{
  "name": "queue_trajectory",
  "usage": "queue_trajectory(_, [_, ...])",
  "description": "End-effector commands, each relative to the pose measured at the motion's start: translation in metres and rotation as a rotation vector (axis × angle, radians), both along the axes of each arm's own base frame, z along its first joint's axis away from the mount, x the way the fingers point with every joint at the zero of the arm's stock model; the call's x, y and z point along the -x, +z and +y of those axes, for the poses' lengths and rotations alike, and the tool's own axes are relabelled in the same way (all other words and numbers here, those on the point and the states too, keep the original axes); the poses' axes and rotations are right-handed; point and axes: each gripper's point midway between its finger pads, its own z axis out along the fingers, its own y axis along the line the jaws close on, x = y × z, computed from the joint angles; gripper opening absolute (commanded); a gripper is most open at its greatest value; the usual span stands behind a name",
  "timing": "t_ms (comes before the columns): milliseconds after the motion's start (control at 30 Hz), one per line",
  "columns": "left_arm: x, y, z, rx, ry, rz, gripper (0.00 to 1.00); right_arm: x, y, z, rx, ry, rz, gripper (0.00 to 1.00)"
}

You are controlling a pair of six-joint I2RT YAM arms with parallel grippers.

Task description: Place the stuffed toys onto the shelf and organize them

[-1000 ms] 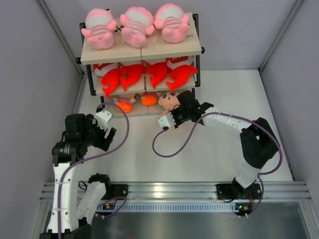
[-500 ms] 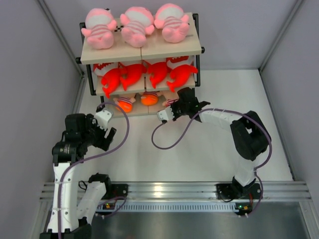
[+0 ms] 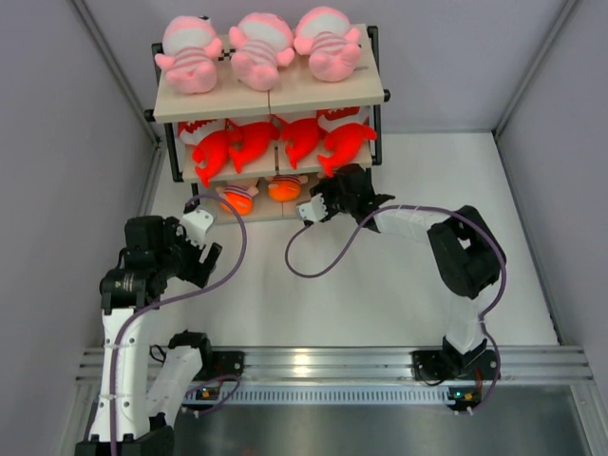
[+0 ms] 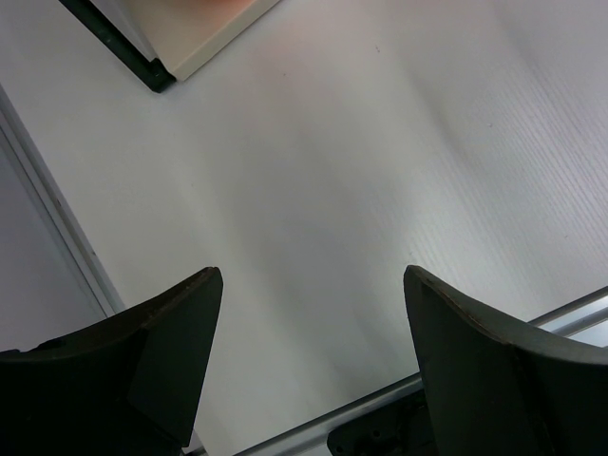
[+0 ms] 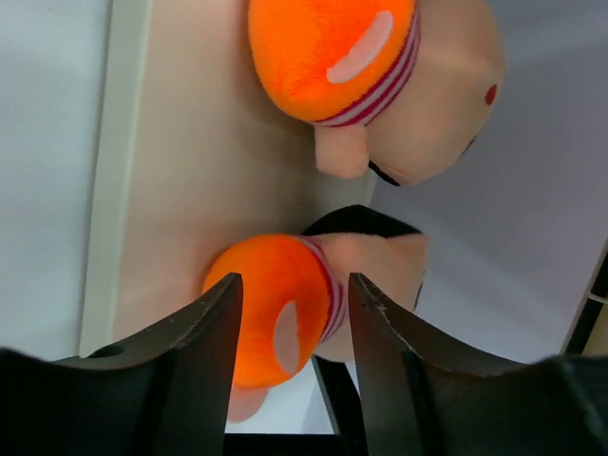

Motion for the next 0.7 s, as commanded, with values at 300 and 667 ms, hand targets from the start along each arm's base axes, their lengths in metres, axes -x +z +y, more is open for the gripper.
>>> queue_trajectory(300, [-0.004,0.012,-0.001,0.007,-0.002,-0.038,0.83,0.043,0.050,0.012,-0.125,0.069,-0.099,0.58])
queue_trajectory(667, [0.002,0.000,0.003,-0.009,0.025,-0.027,0.83,0.156,0.086,0.014,-0.435,0.007,0.143,0.99])
